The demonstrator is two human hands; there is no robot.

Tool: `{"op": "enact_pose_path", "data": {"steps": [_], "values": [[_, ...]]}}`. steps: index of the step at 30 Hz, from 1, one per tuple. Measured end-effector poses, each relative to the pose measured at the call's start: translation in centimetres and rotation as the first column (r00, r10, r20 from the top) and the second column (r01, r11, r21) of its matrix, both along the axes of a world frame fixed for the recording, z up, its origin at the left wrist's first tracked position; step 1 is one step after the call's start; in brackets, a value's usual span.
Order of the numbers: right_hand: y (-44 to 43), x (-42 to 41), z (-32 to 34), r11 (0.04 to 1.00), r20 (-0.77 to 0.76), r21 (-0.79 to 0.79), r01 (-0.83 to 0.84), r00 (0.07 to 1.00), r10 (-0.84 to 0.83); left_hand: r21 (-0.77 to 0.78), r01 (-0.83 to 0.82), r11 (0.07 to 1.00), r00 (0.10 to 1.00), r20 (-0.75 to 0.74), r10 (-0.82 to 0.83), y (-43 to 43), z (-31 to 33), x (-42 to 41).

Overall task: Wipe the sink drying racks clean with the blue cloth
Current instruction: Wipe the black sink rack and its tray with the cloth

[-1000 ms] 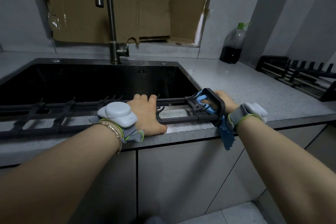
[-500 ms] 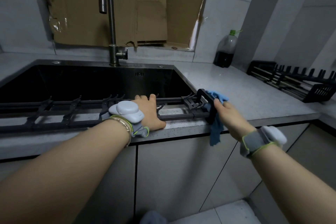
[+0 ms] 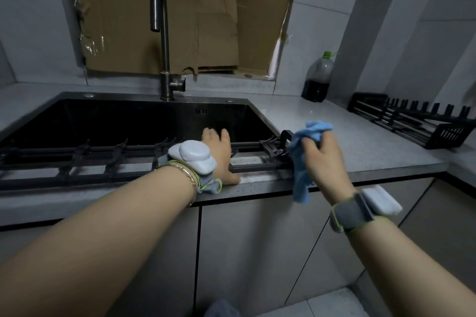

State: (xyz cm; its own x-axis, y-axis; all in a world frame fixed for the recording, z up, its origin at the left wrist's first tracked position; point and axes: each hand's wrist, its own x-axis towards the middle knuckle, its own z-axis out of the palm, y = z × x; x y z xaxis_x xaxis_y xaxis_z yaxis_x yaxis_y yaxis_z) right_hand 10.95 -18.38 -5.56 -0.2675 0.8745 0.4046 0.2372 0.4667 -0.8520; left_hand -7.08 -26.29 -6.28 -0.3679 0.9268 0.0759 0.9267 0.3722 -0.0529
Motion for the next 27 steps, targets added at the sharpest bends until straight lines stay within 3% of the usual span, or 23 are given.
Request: {"op": "enact_pose_path", "data": {"steps": [2,5,7,9,12,15,17,19,20,23,25,27], "values": [[-0.8,-1.3,0.2,0.989,0.157,0.140,-0.055,0.987,0.032,0.043,0.062,0.997,0.997,-0.041,-0.060,-0.9,2.0,-0.7],[-1.5,-3.0,0.0,0.991,0.119,0.122,-0.057,0.992,0.042,0.022,-0.006,1.000,0.997,-0.071,0.008,-3.1,3.3,-3.6],[-1.4,-4.0,0.2,0.997,0.084,0.078,-0.021,0.996,0.015,-0.069,-0.075,0.995,0.997,-0.004,0.074,-4.6,2.7,-5.7],[-1.5,-5.0,1.0,0.997,0.152,0.062,-0.036,0.988,0.026,-0.105,-0.096,0.990,0.990,0.097,0.107,-5.6,1.6,-6.7],[-2.4,-7.0,2.8,0.988,0.125,0.007,-0.152,0.981,0.150,-0.026,-0.096,0.995,0.961,0.256,0.100,-6.1,0.2,-7.2],[-3.3,-8.6,3.4,0.973,0.186,0.102,-0.207,0.965,0.185,0.066,-0.108,0.992,0.953,0.290,0.084,-6.1,-0.2,-7.0],[-3.6,-9.5,2.2,0.932,0.456,0.213,-0.293,0.874,0.170,0.102,-0.114,0.988,0.949,0.304,0.078,-6.3,-0.5,-7.1],[-3.8,-9.5,0.1,0.874,0.721,0.273,-0.402,0.687,0.091,0.118,-0.118,0.986,0.944,0.322,0.074,-6.4,-0.8,-7.2],[-3.8,-9.4,-0.8,0.857,0.769,0.290,-0.425,0.637,0.056,0.124,-0.121,0.985,0.941,0.329,0.075,-6.5,-0.9,-7.4],[-3.5,-9.3,-1.1,0.847,0.741,0.376,-0.374,0.671,-0.033,0.136,-0.126,0.983,0.937,0.341,0.073,-6.7,-1.0,-7.5],[-3.0,-9.5,-0.3,0.868,0.738,0.354,-0.349,0.674,-0.030,0.145,-0.134,0.980,0.934,0.350,0.076,-6.7,-1.0,-7.4],[-2.5,-9.5,0.5,0.870,0.786,0.315,-0.378,0.619,-0.016,0.155,-0.144,0.977,0.931,0.357,0.081,-6.8,-1.1,-7.4]]}}
